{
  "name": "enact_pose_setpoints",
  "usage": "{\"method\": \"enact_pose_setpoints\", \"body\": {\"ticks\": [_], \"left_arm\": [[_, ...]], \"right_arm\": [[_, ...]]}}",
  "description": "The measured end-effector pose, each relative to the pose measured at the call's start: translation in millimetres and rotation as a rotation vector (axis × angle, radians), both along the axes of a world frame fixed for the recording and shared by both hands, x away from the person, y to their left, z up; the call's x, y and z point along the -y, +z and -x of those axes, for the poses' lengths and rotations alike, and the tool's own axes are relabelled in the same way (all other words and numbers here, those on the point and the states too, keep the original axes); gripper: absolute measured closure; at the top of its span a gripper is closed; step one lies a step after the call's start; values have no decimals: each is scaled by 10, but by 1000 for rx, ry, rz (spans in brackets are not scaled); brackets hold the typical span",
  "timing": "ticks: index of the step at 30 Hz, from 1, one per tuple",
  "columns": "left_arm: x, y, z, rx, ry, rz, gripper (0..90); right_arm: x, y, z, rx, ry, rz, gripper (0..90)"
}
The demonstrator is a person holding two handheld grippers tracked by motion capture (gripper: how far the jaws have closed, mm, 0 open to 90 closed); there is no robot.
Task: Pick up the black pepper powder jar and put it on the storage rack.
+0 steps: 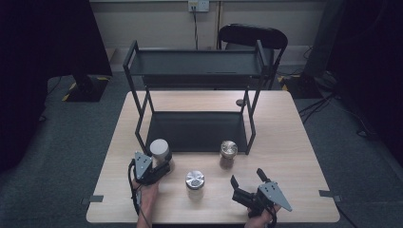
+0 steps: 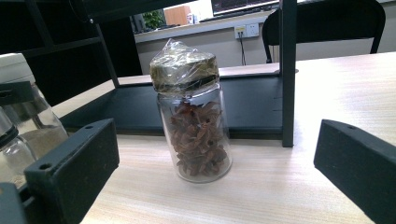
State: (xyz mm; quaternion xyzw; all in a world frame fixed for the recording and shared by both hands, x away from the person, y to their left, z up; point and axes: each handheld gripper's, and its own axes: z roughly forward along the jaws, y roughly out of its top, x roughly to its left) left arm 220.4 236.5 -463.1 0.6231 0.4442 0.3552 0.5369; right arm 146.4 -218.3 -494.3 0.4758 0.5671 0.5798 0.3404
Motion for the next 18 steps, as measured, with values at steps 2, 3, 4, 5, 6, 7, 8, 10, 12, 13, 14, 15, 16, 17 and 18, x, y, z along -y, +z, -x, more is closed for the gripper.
{"method": "enact_pose_setpoints", "body": {"ticks": [2, 3, 4, 5, 6, 7, 8, 10, 12, 13, 14, 15, 16, 17, 18], "left_arm": [[2, 3, 0, -1, 1, 0, 353], [2, 2, -1, -1, 1, 0, 353], [2, 3, -1, -1, 1, 0, 352], [2, 3, 0, -1, 1, 0, 352], [2, 2, 1, 0, 1, -1, 352], [2, 3, 0, 0, 0, -2, 352], [2, 3, 0, 0, 0, -2, 352], [-2, 7, -2, -2, -1, 0, 352], [-4, 6, -2, -2, -2, 0, 352], [-5, 5, 0, -1, -3, -1, 352], [-6, 4, 2, -1, -2, -1, 352], [-6, 3, 3, -1, -2, 1, 352], [-9, 3, 3, -1, -4, 2, 352], [-9, 3, 3, -1, -4, 2, 352], [-8, 3, 5, 0, -5, 1, 352]], "right_arm": [[0, -1, 1, 0, 0, -1, 0], [0, -1, 1, 0, 0, -1, 0], [2, 0, 0, -1, 1, -2, 0], [7, -2, -1, -1, 2, -5, 0], [7, -2, -1, -1, 2, -5, 0], [14, -7, -1, 2, 4, -7, 0], [14, -7, -1, 2, 4, -7, 0], [17, -7, -2, 0, 3, -10, 0], [15, -6, -2, -1, 1, -10, 0], [16, -5, -2, -1, 2, -10, 0], [12, -6, -2, 0, 0, -9, 0], [12, -6, -2, 0, 0, -9, 0], [10, -4, -3, -1, 0, -7, 0], [4, 2, -4, -3, -1, -4, 0], [4, 2, -4, -3, -1, -4, 0]]}}
